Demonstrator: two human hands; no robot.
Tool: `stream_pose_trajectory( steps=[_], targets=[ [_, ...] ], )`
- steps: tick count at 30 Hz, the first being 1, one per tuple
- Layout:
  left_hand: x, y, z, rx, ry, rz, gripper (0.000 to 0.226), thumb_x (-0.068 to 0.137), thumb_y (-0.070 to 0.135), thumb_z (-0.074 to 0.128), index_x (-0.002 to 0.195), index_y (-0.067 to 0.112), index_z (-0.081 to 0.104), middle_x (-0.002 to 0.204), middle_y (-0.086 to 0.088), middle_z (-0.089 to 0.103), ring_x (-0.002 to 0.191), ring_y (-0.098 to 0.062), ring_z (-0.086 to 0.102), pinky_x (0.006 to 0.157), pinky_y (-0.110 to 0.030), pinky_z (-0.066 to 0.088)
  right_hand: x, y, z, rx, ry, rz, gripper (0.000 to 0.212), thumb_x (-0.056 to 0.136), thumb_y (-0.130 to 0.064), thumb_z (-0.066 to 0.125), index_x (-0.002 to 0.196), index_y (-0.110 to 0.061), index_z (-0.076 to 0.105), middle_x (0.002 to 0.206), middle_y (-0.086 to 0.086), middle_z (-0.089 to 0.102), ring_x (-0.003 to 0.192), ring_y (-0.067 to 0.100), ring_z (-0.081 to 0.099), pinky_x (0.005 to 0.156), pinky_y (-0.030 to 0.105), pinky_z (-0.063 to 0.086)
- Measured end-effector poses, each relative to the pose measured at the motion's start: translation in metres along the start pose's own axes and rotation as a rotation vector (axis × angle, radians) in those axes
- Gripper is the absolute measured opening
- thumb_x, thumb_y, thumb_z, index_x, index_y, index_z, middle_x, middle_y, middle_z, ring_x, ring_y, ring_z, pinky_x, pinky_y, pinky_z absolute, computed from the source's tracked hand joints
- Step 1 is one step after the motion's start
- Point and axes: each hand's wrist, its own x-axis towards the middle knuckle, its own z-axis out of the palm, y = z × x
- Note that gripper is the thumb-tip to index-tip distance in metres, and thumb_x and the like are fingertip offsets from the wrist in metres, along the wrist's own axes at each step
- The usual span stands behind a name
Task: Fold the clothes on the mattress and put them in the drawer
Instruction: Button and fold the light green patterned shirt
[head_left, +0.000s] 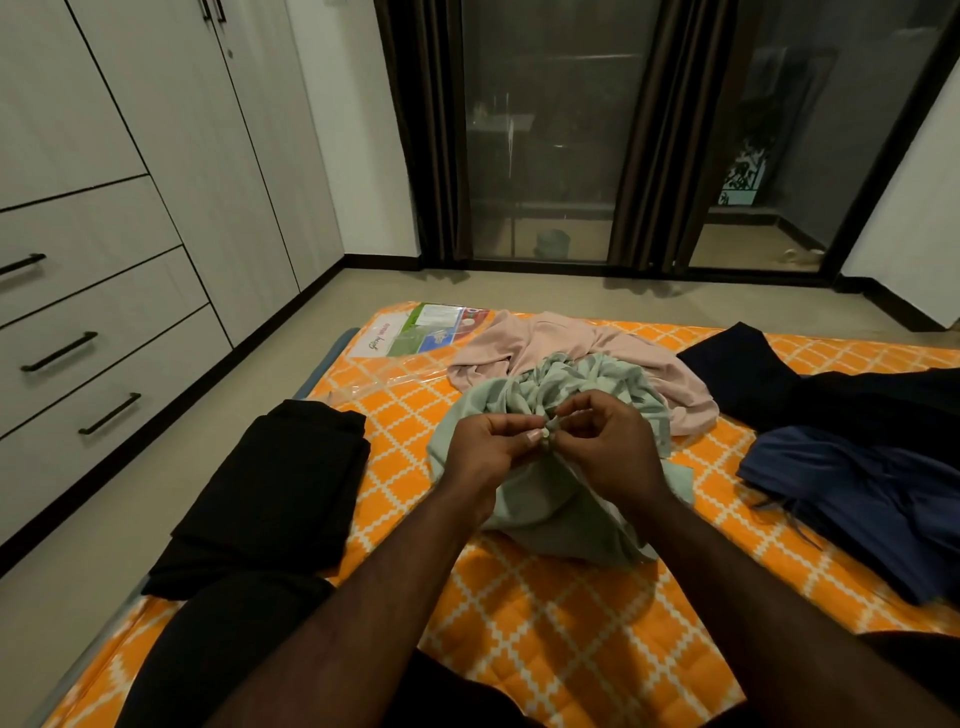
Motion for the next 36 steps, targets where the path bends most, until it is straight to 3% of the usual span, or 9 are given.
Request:
stream_pose_trajectory(
  steps=[6,10,13,17,20,23,30,33,36],
  targets=[
    [0.001,-0.003,-0.001,0.037,0.031,0.036,0.016,0.086,-0.001,0.075,0.098,0.01,0.078,0.092,-0.009,0.078,0.091,-0.023,0.075,0.082,-0.031,0.06,-0.002,0.0,0.001,0.204,-0.061,0.068,0.028,0.078,-0.008,0.085,0.098,-0.021,0.07,0.087,0.003,0.077,0.082,0.017,0.076,0.068,0.036,0.063],
    [-0.001,-0.002,-0.002,-0.041,0.031,-0.013,0.017,0.084,0.003,0.077,0.1,0.008,0.076,0.095,-0.01,0.078,0.093,-0.023,0.074,0.078,-0.03,0.058,-0.002,0.0,-0.001,0.304,-0.108,0.095,0.025,0.08,-0.004,0.083,0.099,-0.014,0.069,0.088,0.009,0.077,0.084,0.028,0.076,0.072,0.045,0.064],
    [-0.001,0.0,-0.004,-0.082,-0.011,-0.09,0.025,0.086,0.007,0.077,0.109,0.014,0.073,0.097,-0.005,0.078,0.096,-0.02,0.073,0.082,-0.037,0.055,-0.002,-0.002,-0.004,0.386,-0.142,0.114,0.023,0.081,0.002,0.081,0.098,-0.007,0.067,0.089,0.016,0.075,0.078,0.027,0.073,0.064,0.036,0.061],
    [-0.002,-0.001,-0.005,-0.208,-0.134,-0.198,0.031,0.091,0.009,0.071,0.121,0.018,0.068,0.091,-0.002,0.074,0.079,-0.013,0.069,0.07,-0.03,0.048,-0.003,-0.008,-0.008,0.468,-0.174,0.127,0.023,0.082,0.008,0.077,0.096,-0.005,0.065,0.084,0.016,0.073,0.065,0.015,0.067,0.054,0.024,0.052],
    [0.001,-0.002,-0.008,-0.242,-0.197,-0.22,0.026,0.092,0.005,0.068,0.117,0.013,0.069,0.09,-0.001,0.073,0.081,-0.014,0.067,0.076,-0.033,0.048,-0.005,-0.011,-0.011,0.496,-0.21,0.137,0.024,0.082,0.009,0.077,0.099,-0.003,0.064,0.082,0.014,0.071,0.059,0.013,0.065,0.049,0.021,0.049],
    [0.004,-0.006,-0.01,-0.215,-0.175,-0.192,0.015,0.091,0.001,0.067,0.102,0.01,0.072,0.089,-0.002,0.073,0.088,-0.016,0.067,0.082,-0.033,0.05,-0.006,-0.011,-0.012,0.49,-0.224,0.135,0.026,0.082,0.008,0.077,0.101,-0.004,0.065,0.084,0.016,0.072,0.06,0.013,0.065,0.048,0.023,0.049],
    [0.006,-0.009,0.002,-0.061,-0.055,-0.058,0.009,0.096,0.003,0.062,0.093,0.008,0.069,0.081,-0.002,0.07,0.076,-0.014,0.062,0.065,-0.028,0.046,-0.005,-0.006,-0.003,0.393,-0.114,0.059,0.028,0.082,0.009,0.077,0.091,-0.008,0.057,0.086,0.019,0.075,0.075,0.027,0.073,0.057,0.03,0.056],
    [0.005,-0.012,0.009,0.011,0.038,-0.009,0.011,0.096,0.003,0.062,0.096,0.006,0.072,0.084,-0.005,0.073,0.075,-0.014,0.066,0.06,-0.025,0.049,-0.004,-0.003,0.001,0.353,-0.099,0.043,0.027,0.083,0.009,0.076,0.091,-0.004,0.054,0.087,0.021,0.073,0.082,0.037,0.073,0.062,0.036,0.057],
    [0.005,-0.019,0.011,0.053,0.139,0.034,0.009,0.095,0.005,0.065,0.099,0.006,0.073,0.092,-0.011,0.075,0.083,-0.02,0.071,0.067,-0.031,0.058,-0.005,-0.002,0.005,0.358,-0.1,0.05,0.025,0.085,0.009,0.074,0.096,-0.002,0.056,0.089,0.02,0.073,0.088,0.038,0.073,0.071,0.042,0.06]
  ],
)
